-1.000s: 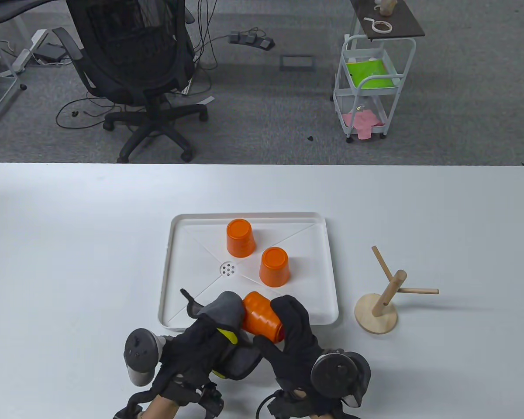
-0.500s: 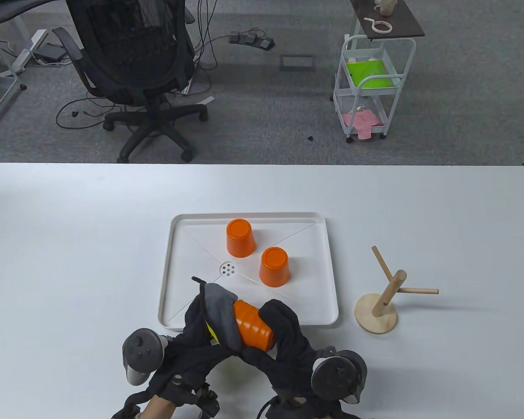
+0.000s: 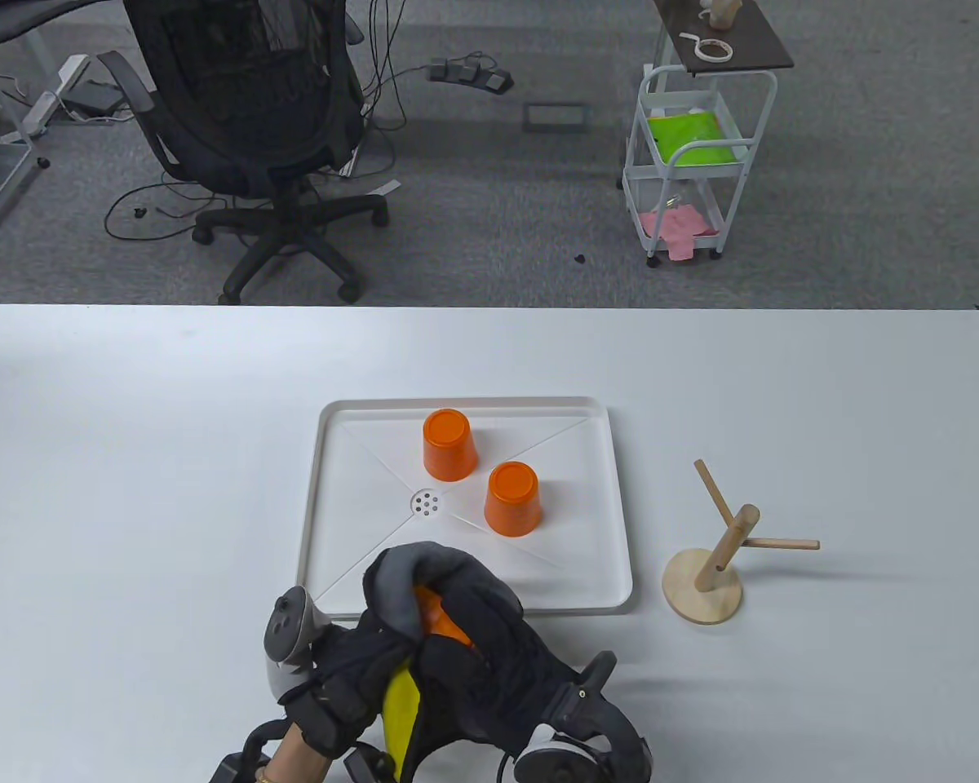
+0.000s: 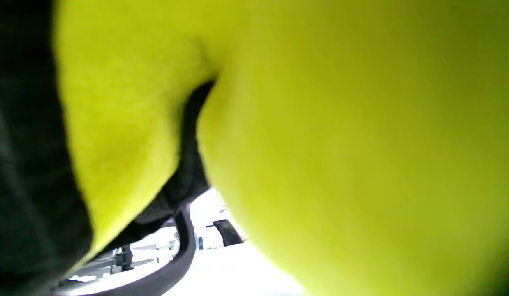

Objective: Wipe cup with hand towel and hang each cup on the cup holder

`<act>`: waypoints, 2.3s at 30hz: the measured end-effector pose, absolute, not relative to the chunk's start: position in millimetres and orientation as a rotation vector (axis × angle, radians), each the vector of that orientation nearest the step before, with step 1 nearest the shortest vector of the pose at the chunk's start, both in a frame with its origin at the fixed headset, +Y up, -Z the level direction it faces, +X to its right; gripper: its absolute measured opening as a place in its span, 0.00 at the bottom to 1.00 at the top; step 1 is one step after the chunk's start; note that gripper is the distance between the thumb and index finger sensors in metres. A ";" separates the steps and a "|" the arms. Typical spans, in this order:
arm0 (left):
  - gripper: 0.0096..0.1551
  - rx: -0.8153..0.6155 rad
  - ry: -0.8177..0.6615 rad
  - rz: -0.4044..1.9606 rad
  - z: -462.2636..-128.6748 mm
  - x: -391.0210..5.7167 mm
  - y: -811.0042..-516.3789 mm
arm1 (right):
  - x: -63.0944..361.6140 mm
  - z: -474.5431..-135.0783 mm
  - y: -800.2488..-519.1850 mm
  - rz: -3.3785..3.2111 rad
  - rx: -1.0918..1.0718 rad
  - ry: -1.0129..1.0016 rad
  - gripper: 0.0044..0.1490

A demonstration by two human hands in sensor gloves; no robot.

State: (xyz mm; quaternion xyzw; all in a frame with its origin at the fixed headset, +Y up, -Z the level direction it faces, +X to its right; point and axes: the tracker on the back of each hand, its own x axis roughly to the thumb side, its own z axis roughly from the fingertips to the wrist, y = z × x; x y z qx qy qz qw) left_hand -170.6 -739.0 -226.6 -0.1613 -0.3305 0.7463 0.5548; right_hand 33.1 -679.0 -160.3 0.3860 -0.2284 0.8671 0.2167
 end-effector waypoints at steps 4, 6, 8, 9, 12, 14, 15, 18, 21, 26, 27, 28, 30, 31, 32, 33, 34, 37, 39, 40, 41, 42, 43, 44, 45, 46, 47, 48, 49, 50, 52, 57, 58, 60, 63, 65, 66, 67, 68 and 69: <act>0.41 -0.272 -0.803 1.679 -223.5 -173.5 -730.8 | 33.4 -162.9 -677.9 2.418 1.018 -0.615 0.53; 0.40 -0.165 -0.831 1.569 -219.1 -174.7 -723.6 | 36.4 -165.7 -677.1 2.377 0.984 -0.578 0.53; 0.38 -0.071 -0.849 1.482 -214.2 -174.7 -717.5 | 40.5 -170.8 -677.9 2.313 0.937 -0.509 0.53; 0.37 -0.014 -0.852 1.425 -210.8 -174.5 -714.1 | 42.8 -174.2 -679.3 2.256 0.921 -0.451 0.53; 0.36 0.131 -0.884 1.237 -200.5 -171.8 -706.3 | 52.3 -187.5 -686.9 2.071 0.826 -0.264 0.54; 0.36 0.230 -0.909 1.074 -193.3 -168.6 -701.1 | 57.9 -195.6 -694.3 1.934 0.740 -0.127 0.54; 0.36 0.287 -0.914 0.962 -188.6 -166.2 -698.4 | 60.0 -199.6 -699.2 1.865 0.682 -0.030 0.55; 0.36 0.399 -0.938 0.736 -179.0 -160.1 -694.3 | 62.6 -204.4 -712.7 1.708 0.526 0.251 0.55; 0.36 0.460 -0.961 0.574 -171.7 -153.4 -692.9 | 66.2 -205.4 -722.8 1.618 0.364 0.397 0.56; 0.35 0.418 -0.941 0.640 -176.0 -154.4 -695.5 | 66.8 -206.4 -724.1 1.626 0.373 0.427 0.57; 0.36 0.424 -0.931 0.637 -176.7 -155.5 -695.2 | 66.1 -206.5 -723.8 1.630 0.385 0.422 0.56; 0.36 0.425 -0.925 0.641 -177.1 -156.7 -694.9 | 65.3 -206.3 -723.3 1.637 0.401 0.413 0.56; 0.36 0.432 -0.908 0.664 -177.8 -158.8 -694.4 | 64.1 -204.6 -720.9 1.643 0.435 0.383 0.54; 0.36 0.432 -0.895 0.680 -178.6 -159.7 -694.3 | 63.8 -203.6 -718.9 1.656 0.445 0.360 0.54; 0.36 0.424 -0.873 0.715 -180.6 -161.6 -694.4 | 63.7 -202.1 -715.4 1.693 0.472 0.315 0.53; 0.36 0.412 -0.859 0.746 -182.5 -163.3 -694.6 | 63.2 -201.0 -713.0 1.719 0.501 0.279 0.52; 0.36 0.387 -0.840 0.806 -186.1 -166.4 -695.4 | 62.7 -199.5 -709.4 1.776 0.537 0.224 0.51; 0.36 0.309 -0.795 0.971 -194.2 -173.7 -699.5 | 59.9 -195.7 -701.7 1.854 0.653 0.105 0.49; 0.36 0.248 -0.778 1.109 -199.8 -177.3 -703.4 | 56.1 -192.9 -696.2 1.877 0.741 0.048 0.48; 0.36 0.211 -0.774 1.175 -201.8 -178.3 -705.0 | 54.3 -191.4 -694.9 1.890 0.774 0.043 0.47; 0.36 0.161 -0.776 1.262 -204.5 -179.2 -707.3 | 53.1 -189.1 -693.7 1.921 0.773 0.016 0.47; 0.36 0.118 -0.781 1.318 -206.6 -179.4 -709.3 | 52.5 -187.3 -692.7 1.942 0.768 -0.016 0.47; 0.36 0.051 -0.789 1.387 -209.5 -179.0 -713.0 | 51.4 -185.1 -691.2 1.982 0.779 -0.071 0.49; 0.36 0.008 -0.793 1.434 -211.7 -178.5 -716.0 | 50.9 -183.4 -689.5 2.011 0.801 -0.107 0.48; 0.37 -0.030 -0.773 1.471 -213.6 -178.5 -718.7 | 50.2 -180.7 -687.3 2.029 0.838 -0.154 0.47; 0.38 -0.083 -0.737 1.524 -216.2 -178.9 -723.2 | 49.8 -176.2 -683.4 2.090 0.861 -0.260 0.47; 0.40 -0.108 -0.718 1.555 -217.6 -179.4 -725.9 | 49.6 -173.7 -681.3 2.128 0.881 -0.325 0.46; 0.41 -0.146 -0.674 1.595 -220.0 -180.6 -730.6 | 48.9 -168.7 -677.5 2.206 0.904 -0.426 0.46; 0.43 -0.176 -0.647 1.619 -221.8 -182.1 -733.9 | 48.2 -165.0 -675.1 2.267 0.918 -0.491 0.45; 0.44 -0.212 -0.633 1.663 -224.5 -183.6 -738.6 | 46.9 -160.9 -672.7 2.340 0.943 -0.562 0.45; 0.45 -0.284 -0.606 1.722 -228.3 -184.6 -744.9 | 43.7 -155.6 -670.6 2.430 0.988 -0.639 0.45; 0.46 -0.469 -0.670 1.762 -231.2 -176.7 -753.1 | 36.4 -153.9 -674.0 2.501 1.061 -0.637 0.45; 0.46 -0.510 -0.703 1.771 -231.0 -173.5 -754.1 | 35.7 -154.2 -674.5 2.508 1.065 -0.632 0.45; 0.46 -0.544 -0.728 1.822 -231.0 -170.1 -756.0 | 36.0 -154.5 -674.0 2.496 1.072 -0.625 0.46; 0.43 -0.572 -0.755 1.909 -231.7 -166.8 -755.5 | 35.0 -155.4 -674.5 2.475 1.070 -0.603 0.46; 0.40 -0.538 -0.765 1.896 -232.3 -168.2 -753.9 | 34.5 -156.9 -675.0 2.480 1.055 -0.593 0.47; 0.40 -0.512 -0.772 1.876 -232.3 -169.0 -752.6 | 34.6 -158.0 -675.4 2.482 1.040 -0.587 0.47; 0.39 -0.473 -0.780 1.855 -231.7 -170.2 -749.3 | 35.3 -159.8 -675.8 2.471 1.015 -0.573 0.48; 0.38 -0.431 -0.794 1.832 -230.7 -171.2 -745.1 | 36.3 -162.0 -676.2 2.445 0.990 -0.549 0.48; 0.37 -0.399 -0.808 1.806 -229.5 -171.8 -742.0 | 37.3 -163.5 -676.3 2.418 0.972 -0.529 0.48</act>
